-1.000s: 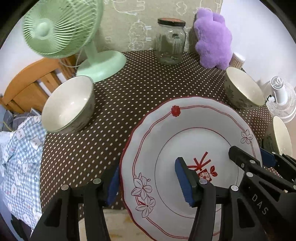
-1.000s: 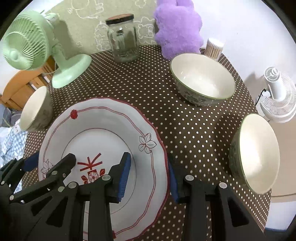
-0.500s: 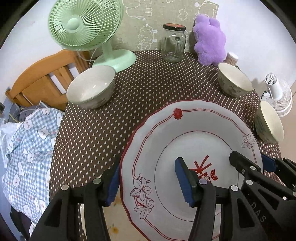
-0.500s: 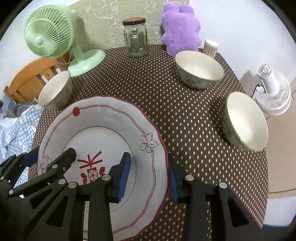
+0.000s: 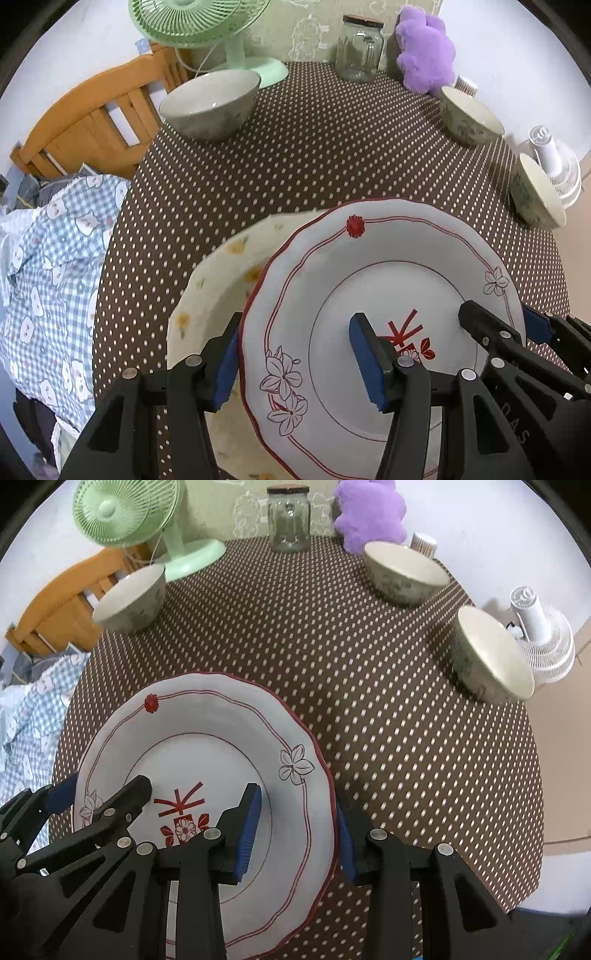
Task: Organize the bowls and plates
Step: 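Lower the red-patterned plate onto the flowered plate stack with the left tool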
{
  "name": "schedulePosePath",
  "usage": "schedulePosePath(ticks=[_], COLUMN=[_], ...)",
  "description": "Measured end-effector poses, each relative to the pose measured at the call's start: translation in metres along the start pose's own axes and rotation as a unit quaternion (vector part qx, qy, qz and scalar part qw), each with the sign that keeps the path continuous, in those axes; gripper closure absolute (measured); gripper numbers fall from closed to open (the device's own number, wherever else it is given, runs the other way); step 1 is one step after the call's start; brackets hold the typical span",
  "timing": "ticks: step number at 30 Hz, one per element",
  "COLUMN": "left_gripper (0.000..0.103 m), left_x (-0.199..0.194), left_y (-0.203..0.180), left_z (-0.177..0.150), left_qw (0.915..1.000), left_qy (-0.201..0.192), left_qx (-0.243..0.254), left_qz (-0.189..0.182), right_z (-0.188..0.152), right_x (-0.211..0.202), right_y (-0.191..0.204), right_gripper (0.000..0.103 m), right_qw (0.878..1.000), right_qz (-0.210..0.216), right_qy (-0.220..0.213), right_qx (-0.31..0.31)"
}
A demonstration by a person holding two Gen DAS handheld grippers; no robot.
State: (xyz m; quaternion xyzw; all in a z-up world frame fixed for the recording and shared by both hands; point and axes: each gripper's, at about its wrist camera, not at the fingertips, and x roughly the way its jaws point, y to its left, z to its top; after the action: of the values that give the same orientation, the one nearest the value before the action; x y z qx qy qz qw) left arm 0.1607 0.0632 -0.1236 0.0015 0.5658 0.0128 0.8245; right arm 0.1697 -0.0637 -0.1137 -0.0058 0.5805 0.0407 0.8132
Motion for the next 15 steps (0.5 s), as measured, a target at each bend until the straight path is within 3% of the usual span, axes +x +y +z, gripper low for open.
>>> schedulePosePath(ticks=[15], left_gripper=[0.045], left_x=[-0.001], left_y=[0.013], left_z=[-0.017], left_qw=[0.9998], left_qy=[0.01], left_qx=[-0.013], left_qz=[0.007], right_z=[-0.017], right_x=[0.0], right_y=[0.017], right_gripper=[0.062], right_qw=[1.0], right_qz=[0.001], right_qy=[0.014], right_qx=[-0.003])
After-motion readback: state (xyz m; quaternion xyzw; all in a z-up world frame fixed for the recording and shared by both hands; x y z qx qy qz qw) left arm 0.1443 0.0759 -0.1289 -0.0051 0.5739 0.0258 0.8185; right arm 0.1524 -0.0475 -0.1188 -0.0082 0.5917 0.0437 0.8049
